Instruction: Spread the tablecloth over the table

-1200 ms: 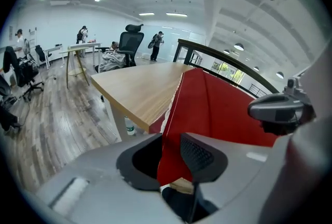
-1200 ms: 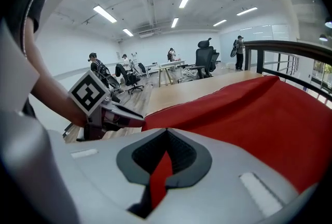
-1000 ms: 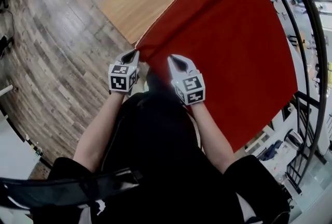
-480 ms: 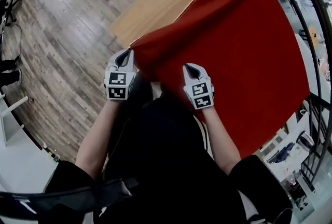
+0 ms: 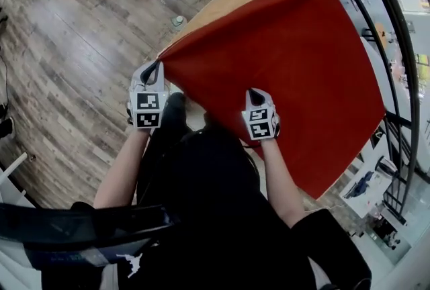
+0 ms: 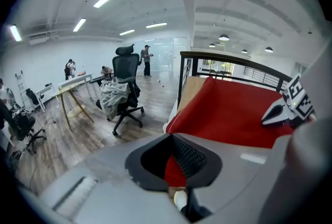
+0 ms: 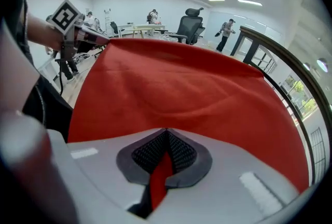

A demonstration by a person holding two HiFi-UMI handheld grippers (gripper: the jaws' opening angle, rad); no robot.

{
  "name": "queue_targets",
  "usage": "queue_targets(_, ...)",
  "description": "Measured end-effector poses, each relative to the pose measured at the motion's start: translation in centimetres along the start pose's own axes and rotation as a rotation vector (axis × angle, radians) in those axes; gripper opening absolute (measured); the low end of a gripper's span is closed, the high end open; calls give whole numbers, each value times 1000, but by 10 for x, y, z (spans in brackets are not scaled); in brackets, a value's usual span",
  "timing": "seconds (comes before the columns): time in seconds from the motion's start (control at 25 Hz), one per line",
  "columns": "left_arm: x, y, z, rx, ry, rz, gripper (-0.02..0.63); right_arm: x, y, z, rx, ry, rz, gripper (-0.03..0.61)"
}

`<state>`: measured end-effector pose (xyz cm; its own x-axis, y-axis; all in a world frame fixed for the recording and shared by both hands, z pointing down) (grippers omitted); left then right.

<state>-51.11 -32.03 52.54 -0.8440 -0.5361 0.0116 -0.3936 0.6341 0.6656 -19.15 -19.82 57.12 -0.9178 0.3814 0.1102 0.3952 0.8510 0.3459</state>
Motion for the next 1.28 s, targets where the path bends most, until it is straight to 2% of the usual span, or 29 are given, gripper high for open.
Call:
queue_targets(0.12, 27, 23, -17, 92, 15, 57, 86, -4, -5, -5, 19, 15, -97, 9)
queue_targets(0.2, 36, 36, -20, 118, 40, 61, 107, -3, -3, -4, 28, 35, -136, 9)
queue_targets(0.36, 36, 28, -22, 82, 124, -35, 108, 9, -8, -6, 62, 83, -159, 9)
queue_targets(0.56, -1, -16, -54, 19, 258, -158, 79, 10, 1, -8, 46, 123, -271, 9)
queue_targets(0.68, -36, -54, -86, -30, 328, -252, 74, 7, 16, -9, 36, 144, -355, 9)
queue_targets(0.76, -61, -79, -101, -47, 372, -308, 78, 9, 20, -4, 19, 117, -420, 9)
queue_targets(0.92, -110, -153, -138, -82, 435, -396, 114, 0, 4, 19, -122, 57, -510, 9)
queue_targets(1.12, -166, -258, -199, -141, 453, -400, 127, -54, -18, 47, -315, 101, -577, 9)
queue_targets(1.28, -217, -328, -242, -163, 483, -395, 123, -120, -42, 54, -412, 122, -539, 9)
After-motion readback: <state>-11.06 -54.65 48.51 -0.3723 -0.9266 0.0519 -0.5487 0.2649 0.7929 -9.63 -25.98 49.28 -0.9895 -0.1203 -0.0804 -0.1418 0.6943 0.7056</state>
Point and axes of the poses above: the fingertips, and each gripper's own axes: z backward along the fingers, x to its left, y out of its underside, the point moved 7 cm from there along z, backward along the fingers, and after that the axes turned 8 degrees about x, right-handed, at the moved point
